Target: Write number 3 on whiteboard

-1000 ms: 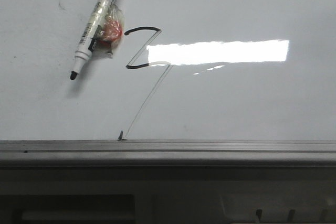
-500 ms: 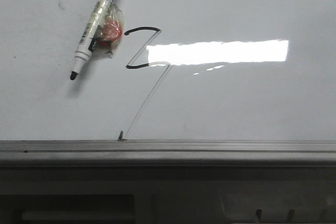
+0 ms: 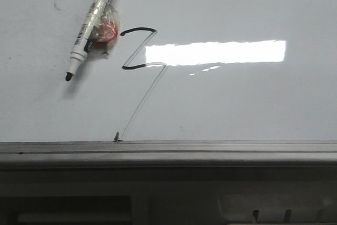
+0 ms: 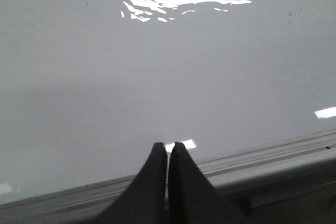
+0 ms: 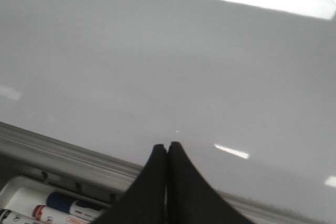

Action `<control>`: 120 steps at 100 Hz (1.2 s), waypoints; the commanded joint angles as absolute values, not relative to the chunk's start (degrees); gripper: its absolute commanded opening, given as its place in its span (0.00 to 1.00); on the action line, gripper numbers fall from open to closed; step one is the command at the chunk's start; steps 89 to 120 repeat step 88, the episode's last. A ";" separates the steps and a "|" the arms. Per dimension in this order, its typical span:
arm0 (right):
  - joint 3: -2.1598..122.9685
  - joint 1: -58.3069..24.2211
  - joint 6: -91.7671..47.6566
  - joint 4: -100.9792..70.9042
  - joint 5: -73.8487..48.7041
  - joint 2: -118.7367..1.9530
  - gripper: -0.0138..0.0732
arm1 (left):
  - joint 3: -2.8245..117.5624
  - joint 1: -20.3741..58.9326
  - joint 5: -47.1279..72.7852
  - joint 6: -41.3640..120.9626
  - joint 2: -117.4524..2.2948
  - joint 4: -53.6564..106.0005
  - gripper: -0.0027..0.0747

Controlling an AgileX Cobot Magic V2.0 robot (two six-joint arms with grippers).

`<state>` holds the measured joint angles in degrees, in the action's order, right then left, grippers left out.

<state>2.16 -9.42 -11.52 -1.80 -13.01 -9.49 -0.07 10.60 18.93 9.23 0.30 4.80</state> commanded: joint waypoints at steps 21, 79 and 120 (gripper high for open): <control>-2.17 -0.55 -9.62 0.73 -18.86 1.05 0.09 | -0.72 10.29 15.70 8.54 1.63 4.90 0.01; -2.17 -0.55 -9.62 0.73 -18.28 1.44 0.09 | -0.72 10.29 15.70 8.54 1.63 5.02 0.01; -2.17 -0.55 -9.62 0.73 -18.28 1.44 0.09 | -0.72 10.29 15.70 8.54 1.63 5.02 0.01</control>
